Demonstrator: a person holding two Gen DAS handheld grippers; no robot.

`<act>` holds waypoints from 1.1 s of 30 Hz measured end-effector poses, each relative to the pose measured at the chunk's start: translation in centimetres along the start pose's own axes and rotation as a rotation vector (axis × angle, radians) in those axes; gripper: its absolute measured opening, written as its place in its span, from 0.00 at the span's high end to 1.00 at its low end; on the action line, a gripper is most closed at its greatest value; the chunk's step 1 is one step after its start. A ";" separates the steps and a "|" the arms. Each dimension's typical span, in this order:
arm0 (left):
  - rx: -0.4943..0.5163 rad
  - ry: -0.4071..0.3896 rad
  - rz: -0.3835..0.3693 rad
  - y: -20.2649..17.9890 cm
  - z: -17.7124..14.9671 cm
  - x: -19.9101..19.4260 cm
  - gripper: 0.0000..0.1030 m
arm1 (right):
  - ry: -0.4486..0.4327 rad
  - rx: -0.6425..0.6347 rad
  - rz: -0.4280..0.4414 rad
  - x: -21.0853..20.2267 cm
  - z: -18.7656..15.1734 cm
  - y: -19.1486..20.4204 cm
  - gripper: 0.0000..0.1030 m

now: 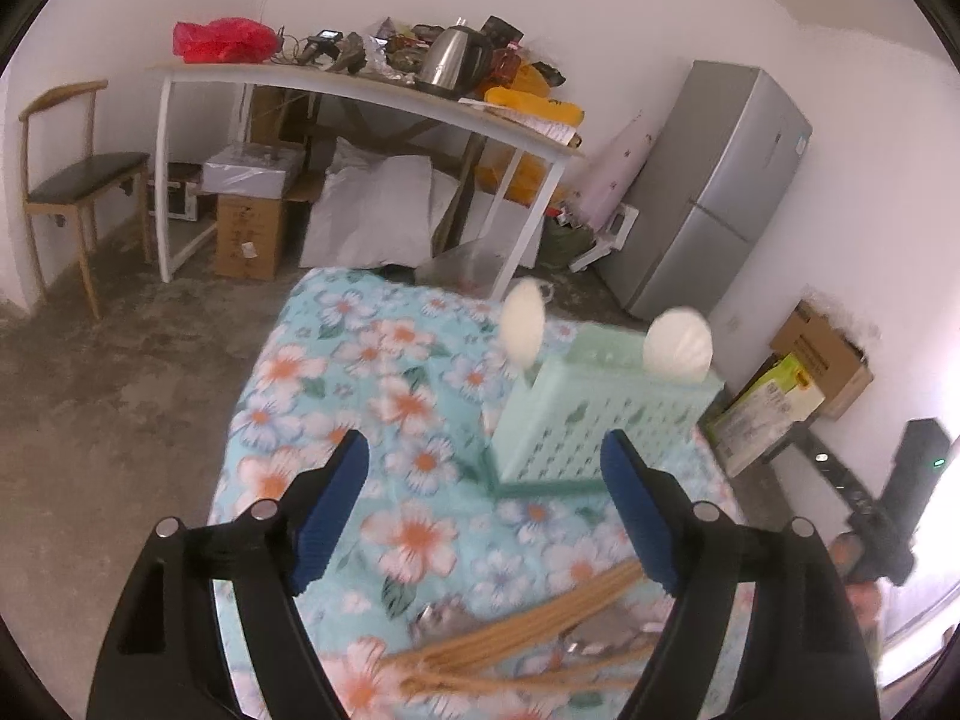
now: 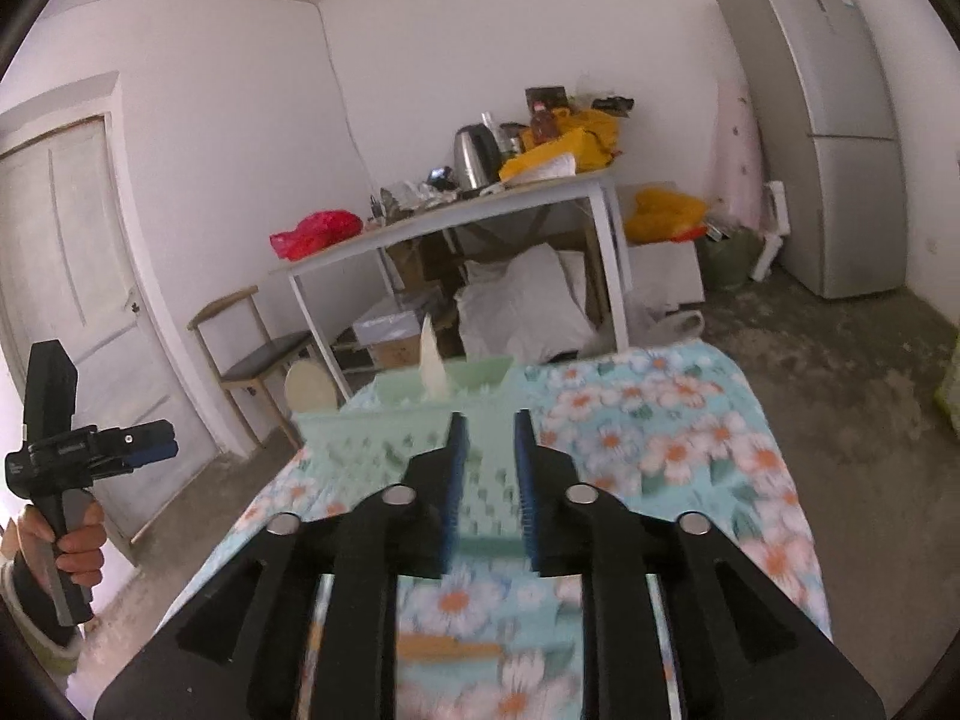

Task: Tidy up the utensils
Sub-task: 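Open both tools and withdraw them back over the remaining utensils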

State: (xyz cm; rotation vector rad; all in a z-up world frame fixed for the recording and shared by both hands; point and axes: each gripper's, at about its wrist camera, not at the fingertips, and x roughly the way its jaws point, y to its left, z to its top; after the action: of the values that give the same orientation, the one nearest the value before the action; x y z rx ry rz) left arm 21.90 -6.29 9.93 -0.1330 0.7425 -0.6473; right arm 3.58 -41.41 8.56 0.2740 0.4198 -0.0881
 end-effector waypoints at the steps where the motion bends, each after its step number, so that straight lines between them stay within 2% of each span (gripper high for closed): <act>1: 0.008 0.002 0.015 0.0 -0.9 -0.5 0.25 | 0.018 -0.013 -0.019 -0.7 -0.7 0.7 0.74; 5: 0.012 0.029 0.069 0.2 -3.8 -1.7 0.25 | 0.107 -0.041 -0.063 -2.2 -3.2 2.9 0.59; 10: -0.008 0.105 0.145 0.9 -8.8 -2.7 0.22 | 0.275 -0.064 -0.048 -3.3 -8.3 6.9 0.45; 14: -0.066 0.201 0.136 1.7 -12.9 -2.2 0.21 | 0.429 -0.069 -0.043 -3.0 -13.0 8.9 0.42; 18: -0.201 0.263 0.114 3.0 -16.1 -1.2 0.16 | 0.533 -0.041 -0.068 -1.9 -16.6 9.9 0.42; 20: -0.247 0.256 0.099 3.4 -17.2 -0.9 0.10 | 0.536 -0.044 -0.098 -1.6 -16.9 10.0 0.40; 22: -0.263 0.235 0.075 3.6 -17.5 -0.8 0.06 | 0.534 -0.041 -0.100 -1.0 -16.7 10.0 0.34; 29: -0.325 0.207 0.036 4.2 -17.6 -1.1 0.06 | 0.572 -0.024 -0.096 0.4 -17.3 10.3 0.12; 33: -0.322 0.204 0.018 4.4 -17.6 -1.3 0.05 | 0.568 -0.031 -0.079 0.4 -17.6 10.4 0.08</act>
State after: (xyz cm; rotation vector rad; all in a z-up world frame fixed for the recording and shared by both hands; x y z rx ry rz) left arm 11.67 -0.13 -3.75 -0.3588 1.0412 -0.5251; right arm -1.43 -26.51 -4.56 0.2492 0.9960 -0.0796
